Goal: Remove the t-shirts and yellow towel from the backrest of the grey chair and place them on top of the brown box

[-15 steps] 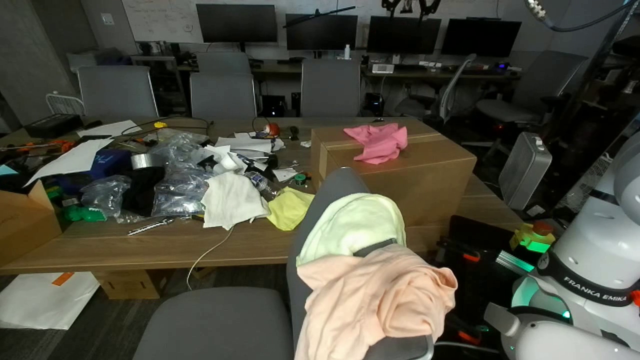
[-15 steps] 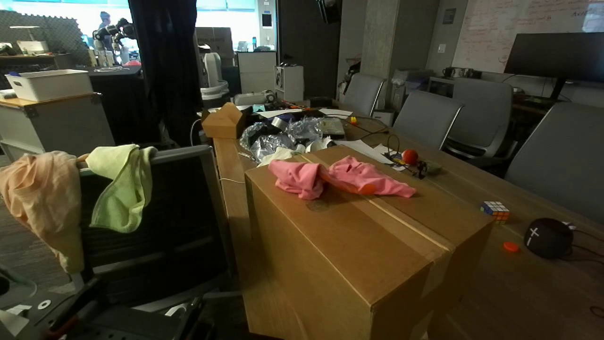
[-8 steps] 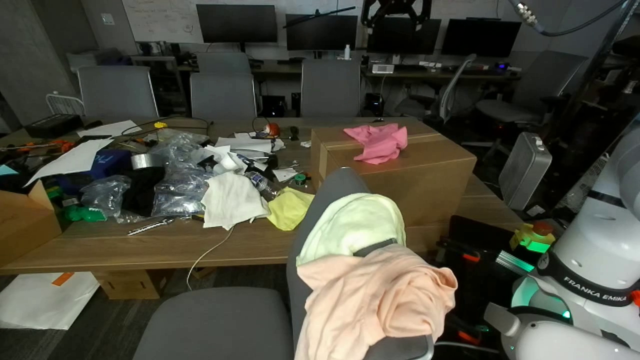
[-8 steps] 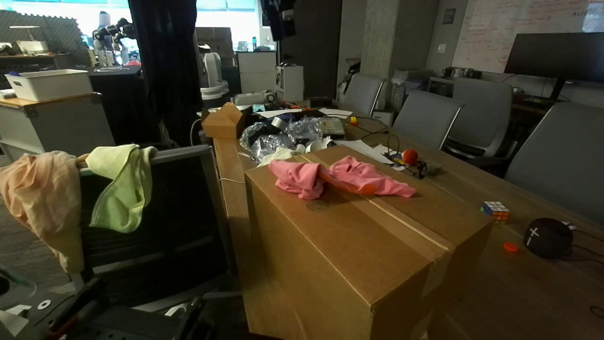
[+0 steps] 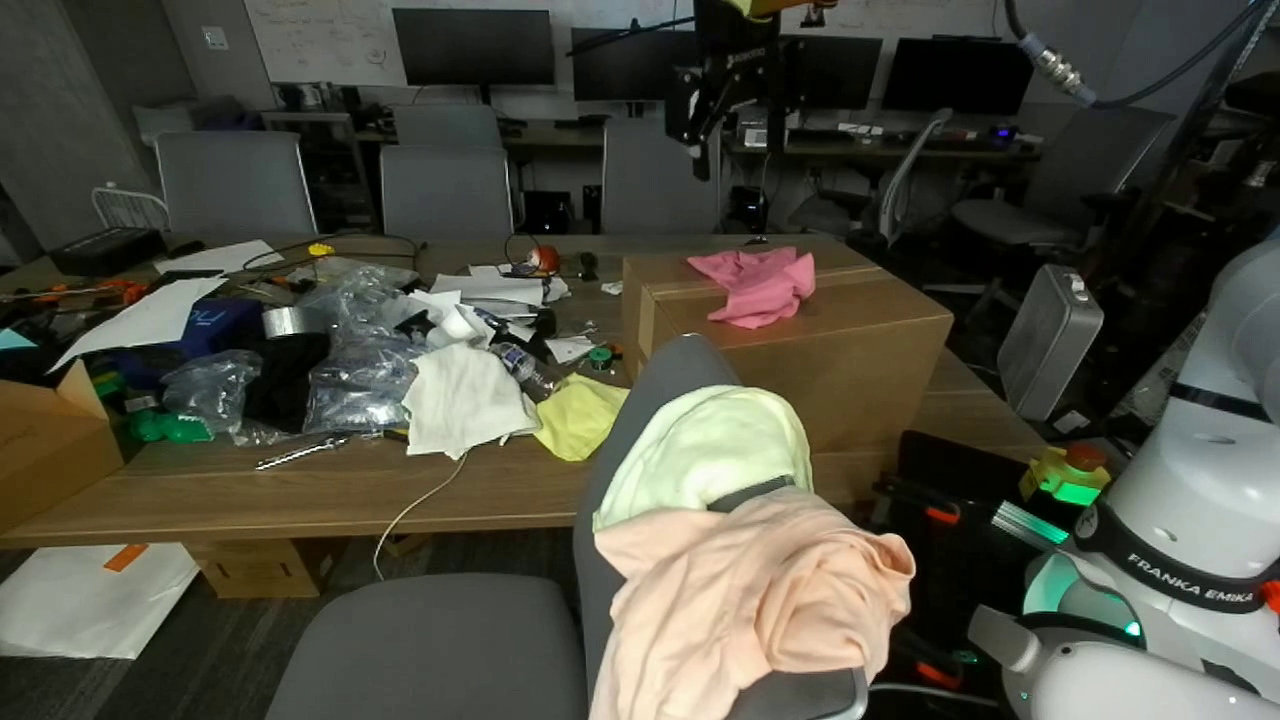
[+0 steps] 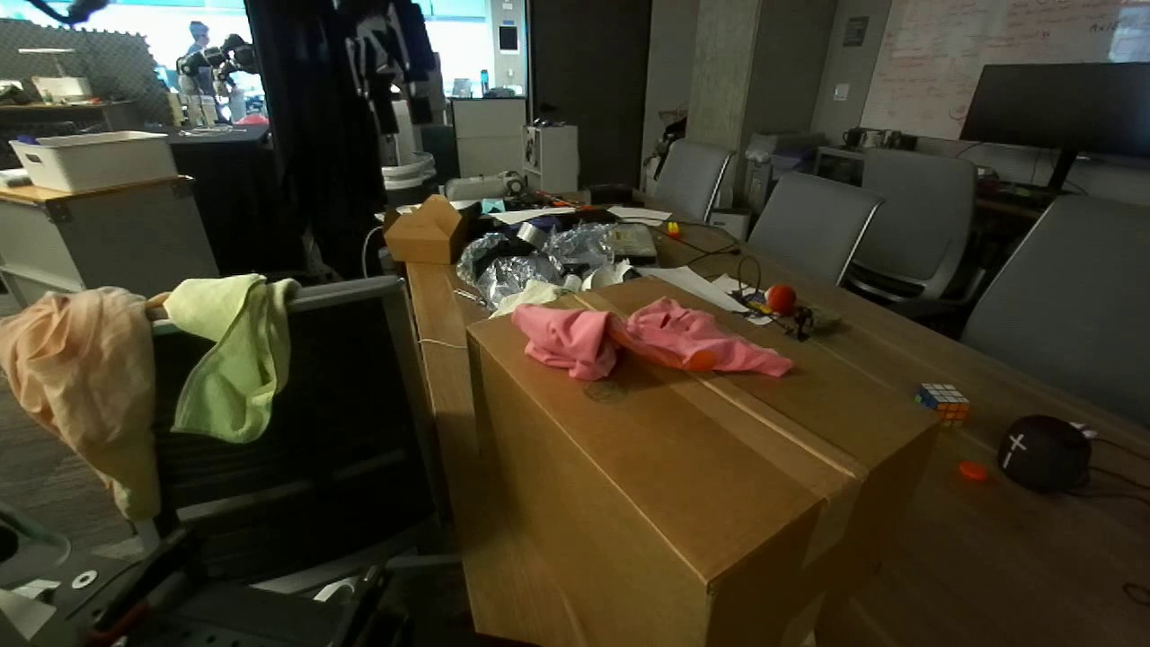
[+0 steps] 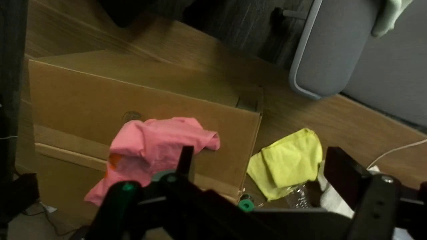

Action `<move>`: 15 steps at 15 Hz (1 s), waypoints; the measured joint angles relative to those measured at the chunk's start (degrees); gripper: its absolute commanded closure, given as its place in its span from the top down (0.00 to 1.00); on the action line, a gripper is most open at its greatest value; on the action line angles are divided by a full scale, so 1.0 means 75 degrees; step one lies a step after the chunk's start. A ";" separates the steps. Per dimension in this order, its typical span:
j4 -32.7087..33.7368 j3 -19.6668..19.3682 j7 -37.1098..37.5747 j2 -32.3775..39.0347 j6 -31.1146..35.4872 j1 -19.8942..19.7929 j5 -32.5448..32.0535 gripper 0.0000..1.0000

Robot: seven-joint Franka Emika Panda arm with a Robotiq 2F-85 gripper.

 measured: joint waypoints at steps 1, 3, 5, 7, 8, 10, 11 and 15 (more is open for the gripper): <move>-0.0141 0.0099 -0.0193 0.0006 0.0000 0.0122 0.0076 1.00; -0.0431 0.0303 -0.0561 0.0043 -0.0006 0.0355 0.0170 1.00; -0.0723 0.0526 -0.0904 0.0107 -0.0013 0.0579 0.0201 1.00; -0.0991 0.0750 -0.1235 0.0204 -0.0038 0.0807 0.0204 1.00; -0.1110 0.0855 -0.1406 0.0263 -0.0060 0.0916 0.0204 1.00; -0.1299 0.1036 -0.1792 0.0382 -0.0134 0.1129 0.0204 1.00; -0.1366 0.1107 -0.2023 0.0440 -0.0180 0.1223 0.0204 1.00; -0.1469 0.1275 -0.3134 0.0651 -0.0452 0.1514 0.0178 1.00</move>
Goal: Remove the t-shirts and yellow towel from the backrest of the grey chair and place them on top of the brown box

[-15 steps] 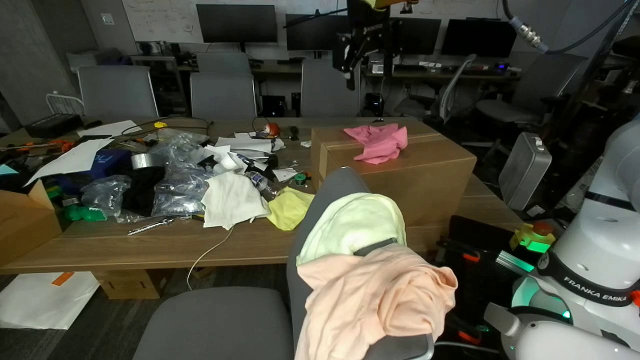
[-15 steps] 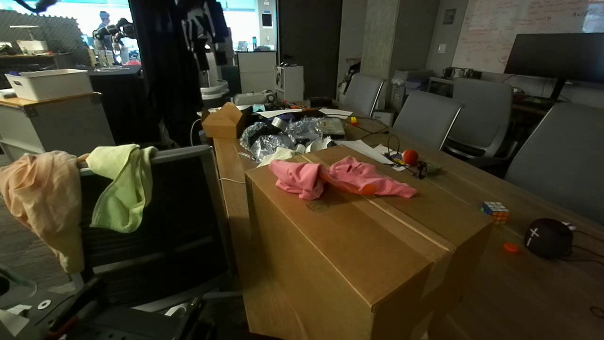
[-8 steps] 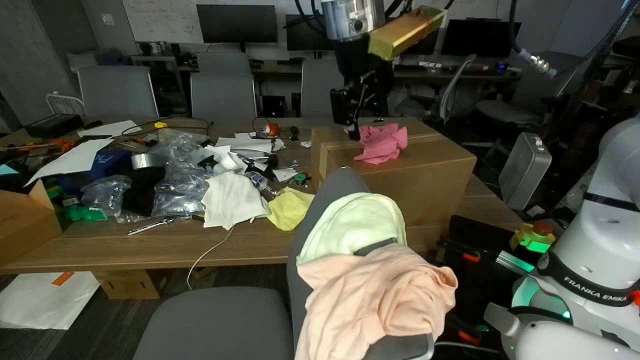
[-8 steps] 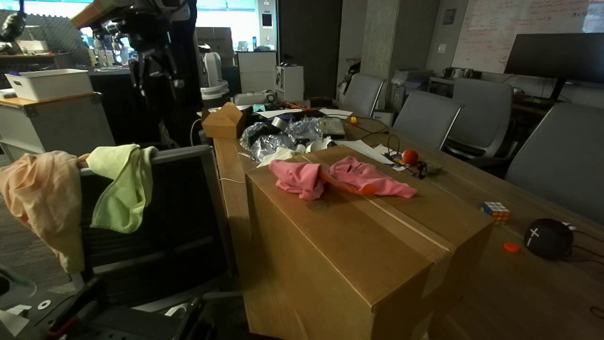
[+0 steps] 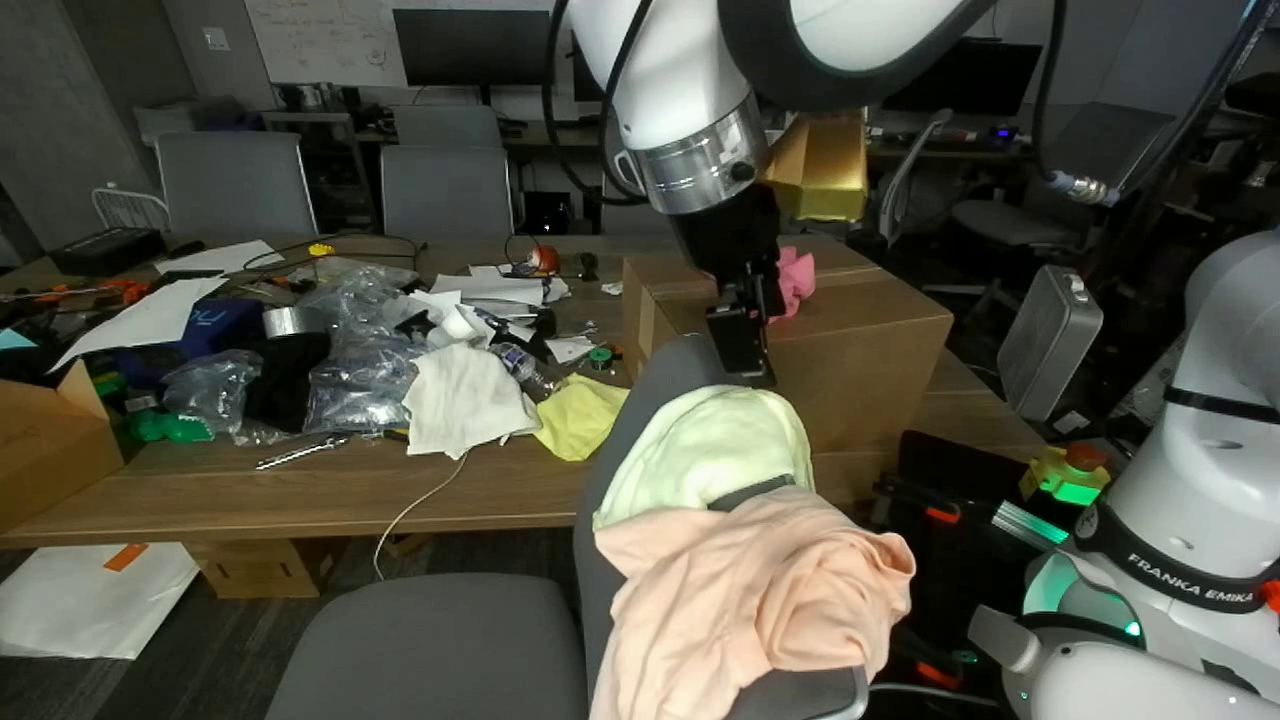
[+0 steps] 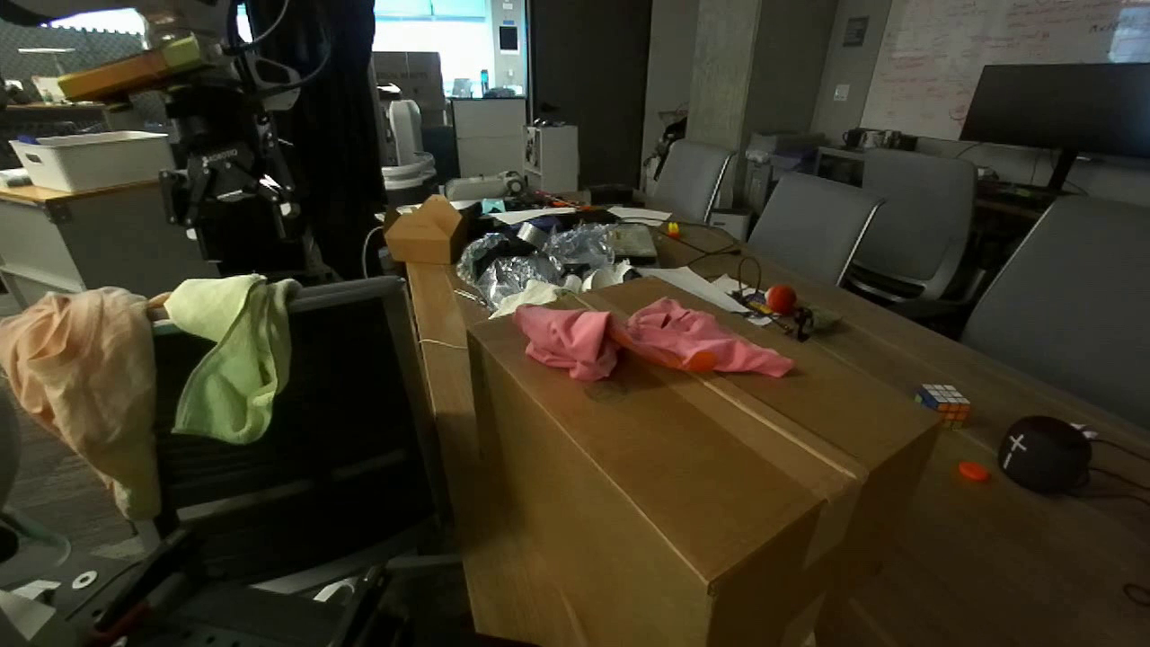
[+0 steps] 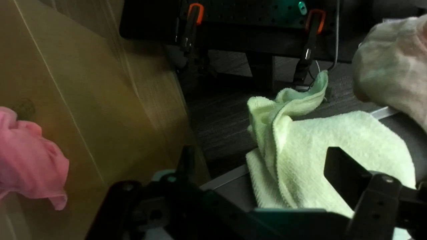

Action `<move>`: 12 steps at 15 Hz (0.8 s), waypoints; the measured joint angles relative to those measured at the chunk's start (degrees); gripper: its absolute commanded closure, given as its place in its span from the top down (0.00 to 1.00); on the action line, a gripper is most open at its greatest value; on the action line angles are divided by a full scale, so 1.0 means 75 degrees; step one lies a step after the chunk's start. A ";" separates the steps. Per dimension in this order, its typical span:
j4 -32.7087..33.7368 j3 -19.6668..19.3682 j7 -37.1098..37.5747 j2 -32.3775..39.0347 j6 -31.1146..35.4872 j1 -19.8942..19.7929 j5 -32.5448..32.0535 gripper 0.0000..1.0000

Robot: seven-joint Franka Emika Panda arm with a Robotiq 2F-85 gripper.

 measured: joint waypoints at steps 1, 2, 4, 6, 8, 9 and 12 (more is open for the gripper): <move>0.0000 0.0022 -0.0305 0.0039 -0.0052 0.0058 -0.0005 1.00; 0.0001 0.0045 -0.0632 0.0071 -0.0090 0.0115 -0.0013 1.00; 0.0007 0.0080 -0.1311 0.0113 -0.0094 0.0218 -0.0025 1.00; 0.0010 0.0102 -0.1868 0.0140 -0.0078 0.0290 -0.0027 1.00; 0.0010 0.0109 -0.2228 0.0175 -0.0018 0.0328 -0.0027 1.00; 0.0006 0.0109 -0.2344 0.0200 0.0044 0.0331 -0.0027 1.00; -0.0018 0.0101 -0.2450 0.0292 0.0416 0.0331 -0.0027 1.00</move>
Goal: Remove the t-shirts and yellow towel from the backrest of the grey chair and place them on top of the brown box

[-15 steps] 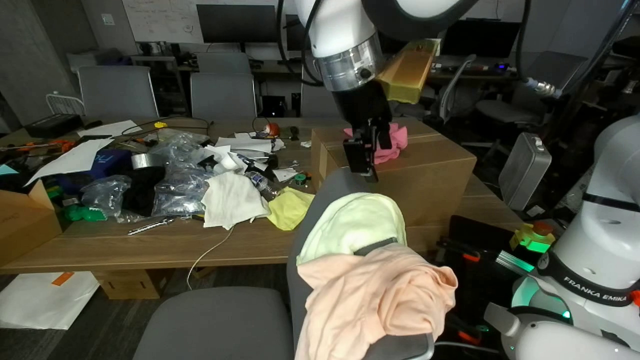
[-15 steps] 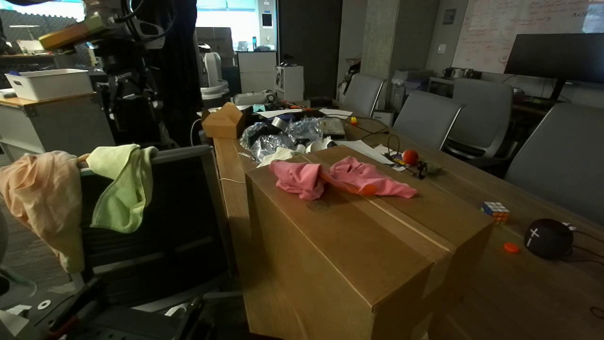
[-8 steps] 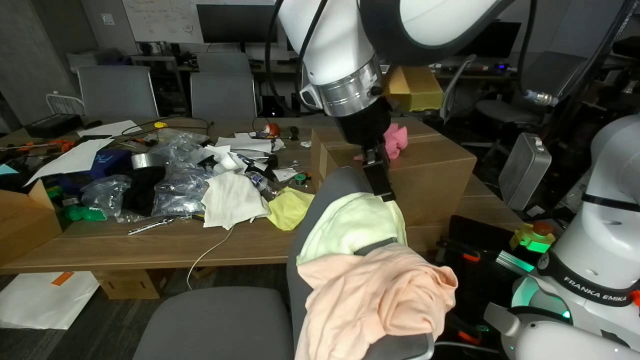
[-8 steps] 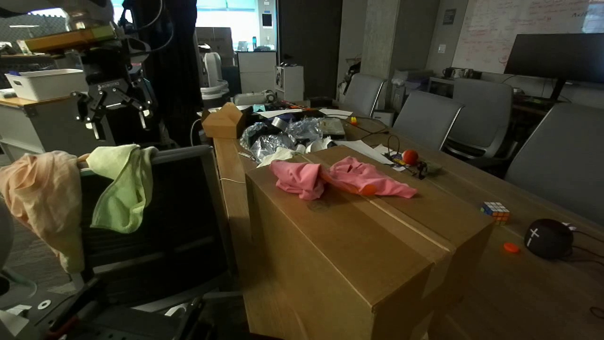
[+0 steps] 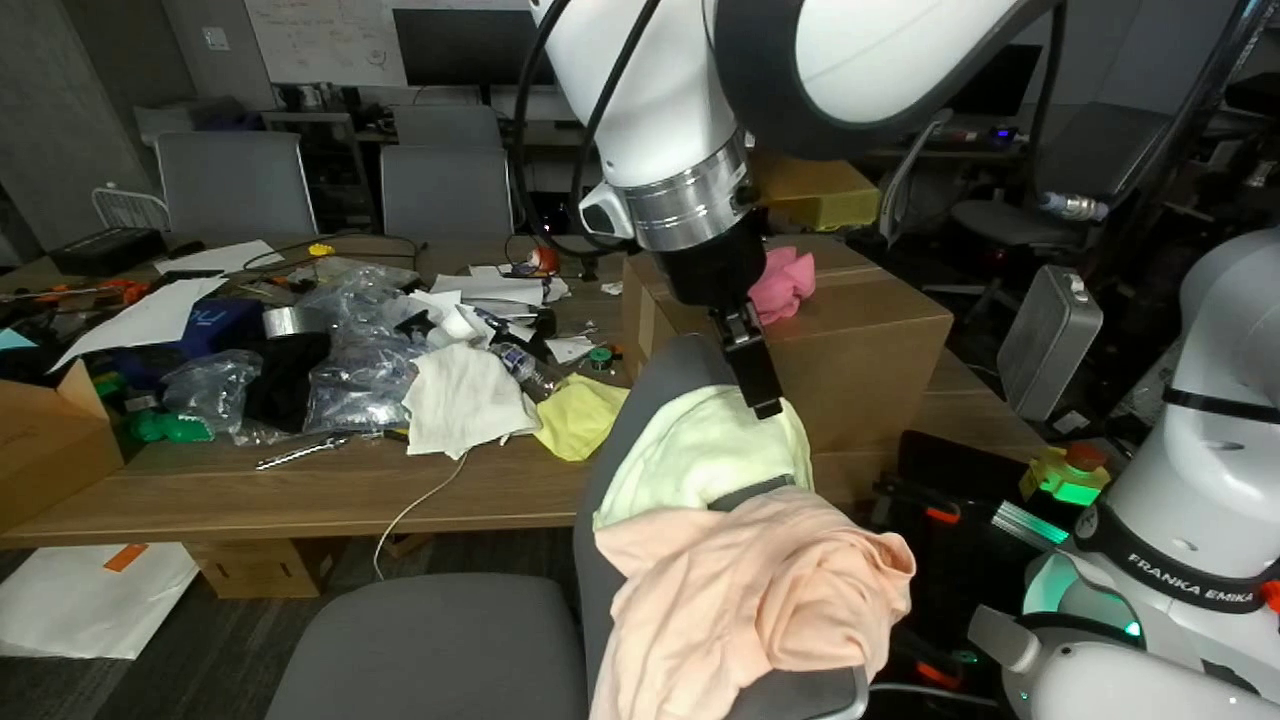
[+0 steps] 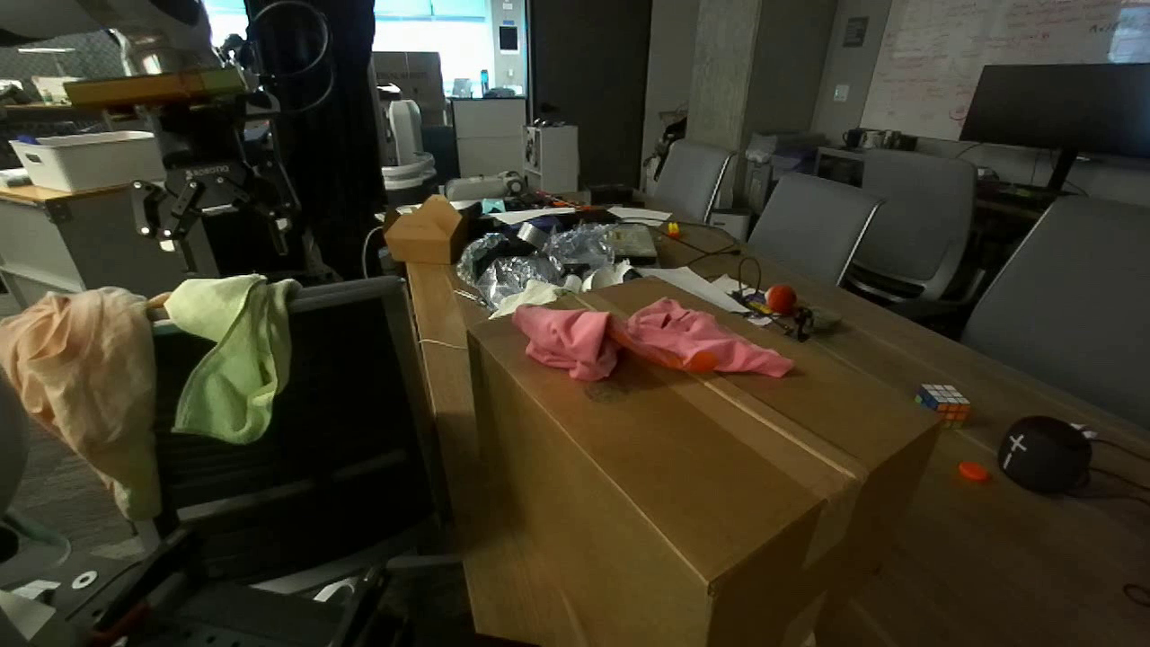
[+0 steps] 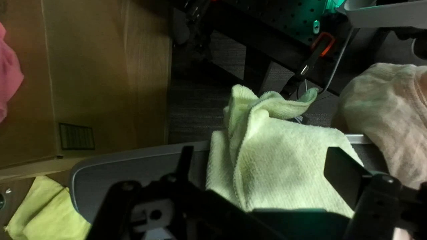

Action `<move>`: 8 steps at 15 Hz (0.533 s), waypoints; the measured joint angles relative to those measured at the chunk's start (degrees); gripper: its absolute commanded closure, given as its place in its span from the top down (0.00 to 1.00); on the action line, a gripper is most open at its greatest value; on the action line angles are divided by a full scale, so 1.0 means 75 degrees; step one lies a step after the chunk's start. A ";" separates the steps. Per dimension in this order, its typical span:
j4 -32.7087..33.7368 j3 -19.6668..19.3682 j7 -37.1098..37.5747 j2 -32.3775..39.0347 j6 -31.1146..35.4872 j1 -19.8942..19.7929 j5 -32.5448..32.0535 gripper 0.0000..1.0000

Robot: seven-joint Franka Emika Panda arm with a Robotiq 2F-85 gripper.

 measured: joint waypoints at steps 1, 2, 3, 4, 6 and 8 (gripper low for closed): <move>-0.0007 -0.0010 0.0001 0.0043 0.0192 -0.0002 -0.0001 1.00; -0.0010 -0.0023 0.0009 0.0089 0.0388 -0.0006 -0.0015 1.00; -0.0011 -0.0039 0.0015 0.0139 0.0548 -0.0016 -0.0048 1.00; -0.0011 -0.0056 0.0023 0.0187 0.0684 -0.0034 -0.0105 1.00; -0.0011 -0.0098 0.0040 0.0279 0.0871 -0.0068 -0.0216 1.00; -0.0010 -0.0141 0.0073 0.0353 0.0992 -0.0096 -0.0299 1.00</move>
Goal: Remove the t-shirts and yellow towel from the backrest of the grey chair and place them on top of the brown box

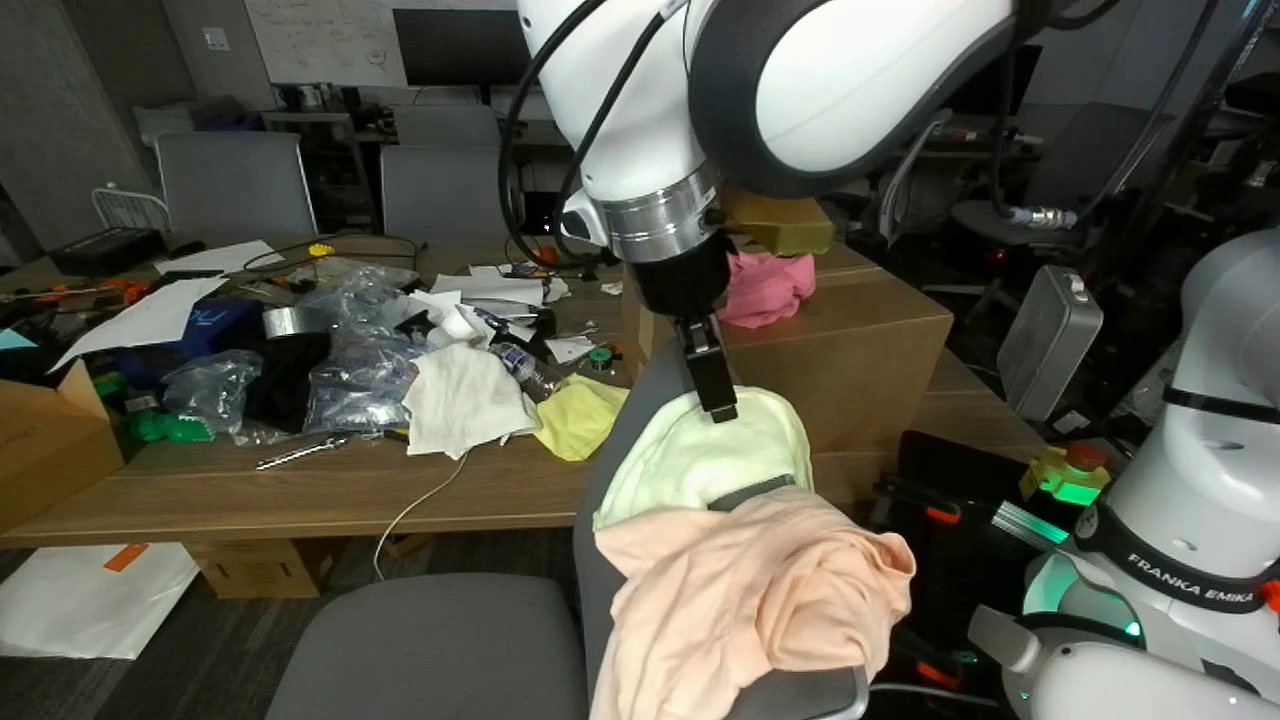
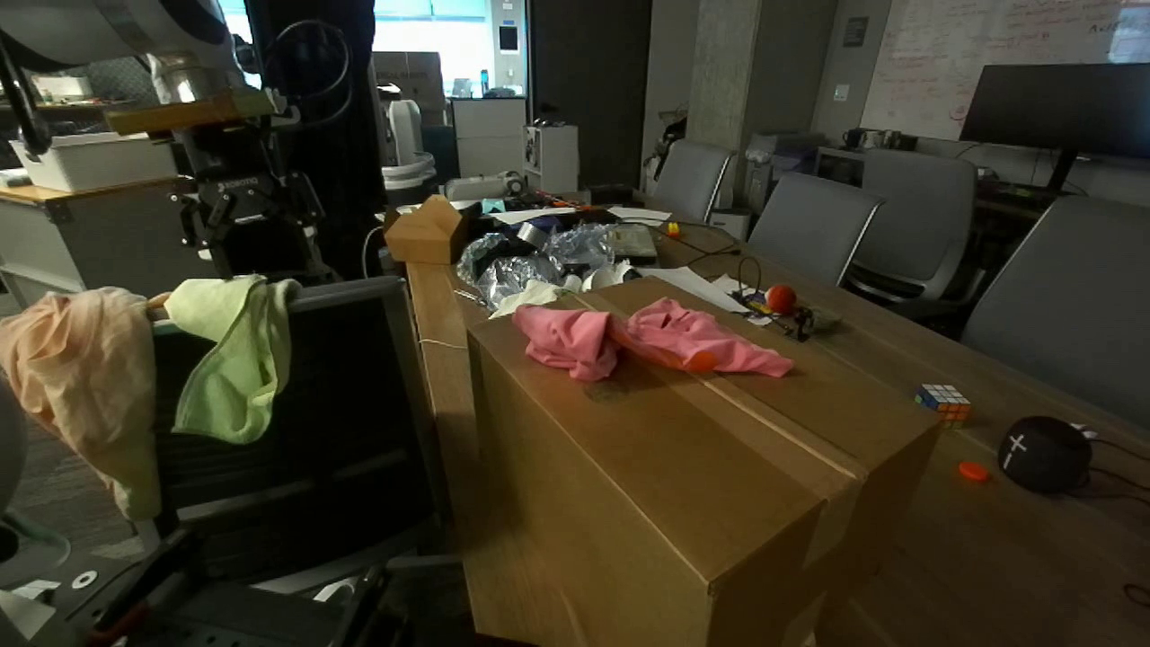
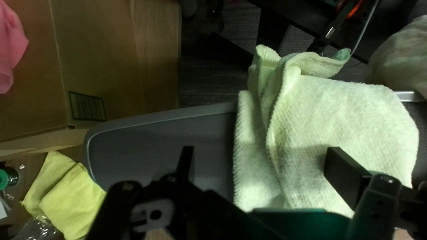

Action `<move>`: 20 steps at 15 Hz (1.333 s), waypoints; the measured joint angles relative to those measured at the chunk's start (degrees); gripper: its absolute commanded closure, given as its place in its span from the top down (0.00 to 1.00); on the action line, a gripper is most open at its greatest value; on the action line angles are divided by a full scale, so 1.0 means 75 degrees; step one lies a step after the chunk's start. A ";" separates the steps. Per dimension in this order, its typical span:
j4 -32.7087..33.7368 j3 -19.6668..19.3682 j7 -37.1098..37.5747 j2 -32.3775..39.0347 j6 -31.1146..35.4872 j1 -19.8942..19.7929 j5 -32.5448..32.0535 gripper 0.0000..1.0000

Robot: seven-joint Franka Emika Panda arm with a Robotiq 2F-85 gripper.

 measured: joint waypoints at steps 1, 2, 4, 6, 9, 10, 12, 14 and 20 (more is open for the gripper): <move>0.0000 -0.0020 0.0017 0.0025 0.0020 -0.0012 -0.0002 1.00; 0.0001 -0.0041 0.0033 0.0052 0.0034 -0.0022 -0.0002 1.00; 0.0004 -0.0086 0.0065 0.0119 0.0062 -0.0039 -0.0001 1.00; 0.0005 -0.0121 0.0128 0.0203 0.0105 -0.0044 0.0002 1.00; 0.0017 -0.0145 0.0239 0.0317 0.0137 -0.0045 0.0019 1.00; 0.0021 -0.0146 0.0273 0.0347 0.0140 -0.0045 0.0021 1.00; 0.0022 -0.0147 0.0339 0.0375 0.0142 -0.0045 0.0021 0.74; 0.0026 -0.0147 0.0398 0.0382 0.0142 -0.0045 0.0021 0.70; 0.0132 -0.0142 0.0717 0.0490 0.0142 -0.0044 -0.0002 0.24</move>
